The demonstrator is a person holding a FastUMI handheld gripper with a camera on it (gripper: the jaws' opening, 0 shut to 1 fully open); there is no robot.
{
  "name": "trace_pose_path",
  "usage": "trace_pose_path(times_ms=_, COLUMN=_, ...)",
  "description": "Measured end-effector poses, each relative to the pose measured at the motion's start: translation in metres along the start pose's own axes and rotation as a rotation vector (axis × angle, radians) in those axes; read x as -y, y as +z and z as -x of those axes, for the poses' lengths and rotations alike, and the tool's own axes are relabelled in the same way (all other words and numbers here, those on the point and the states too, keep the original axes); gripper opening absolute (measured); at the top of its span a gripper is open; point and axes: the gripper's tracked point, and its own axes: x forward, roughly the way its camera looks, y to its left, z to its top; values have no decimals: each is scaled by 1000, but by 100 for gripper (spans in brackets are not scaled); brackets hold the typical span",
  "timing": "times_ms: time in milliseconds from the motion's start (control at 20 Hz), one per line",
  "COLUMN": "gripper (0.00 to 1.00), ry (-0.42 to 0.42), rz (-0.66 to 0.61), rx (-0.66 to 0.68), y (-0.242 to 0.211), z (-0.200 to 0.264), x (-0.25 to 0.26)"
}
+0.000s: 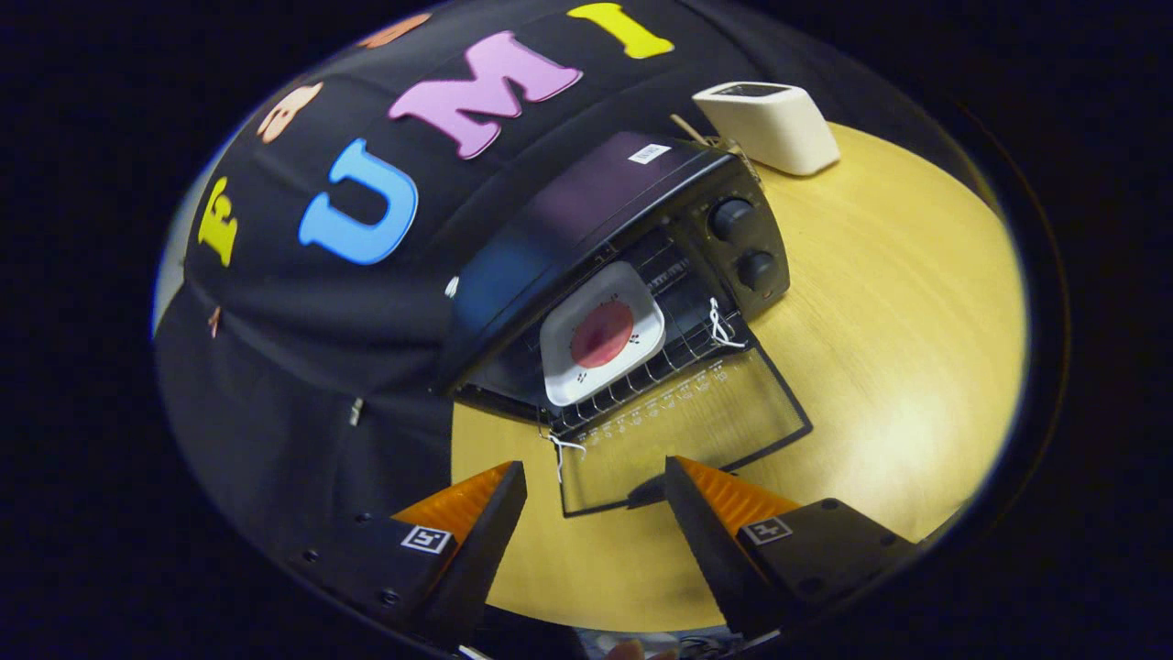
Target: Open the toaster oven, put the food inside, and close the toaster oven door.
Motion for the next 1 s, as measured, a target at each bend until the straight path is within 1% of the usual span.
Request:
trace_pose_path(times_ms=100, gripper=98, ry=-57, rz=133, rx=-51, y=-21, z=8, x=11)
trace_pose_path(times_ms=200, gripper=99, ry=-85, rz=244, rx=-118, y=-47, z=11, x=21)
trace_pose_path(times_ms=350, gripper=99, ry=-133, rz=349, rx=-165, y=-69, z=4, x=35)
trace_pose_path(times_ms=500, gripper=99, ry=-178, rz=375, rx=-224, y=-89, z=-13, x=48)
trace_pose_path(times_ms=700, gripper=99, ry=-260, rz=403, rx=-264, y=-102, z=-38, x=71)
trace_pose_path(times_ms=900, gripper=99, ry=-309, rz=372, rx=-289, y=-112, z=-59, x=79)
trace_pose_path(times_ms=1000, gripper=99, ry=-333, rz=377, rx=-299, y=-114, z=-69, x=84)
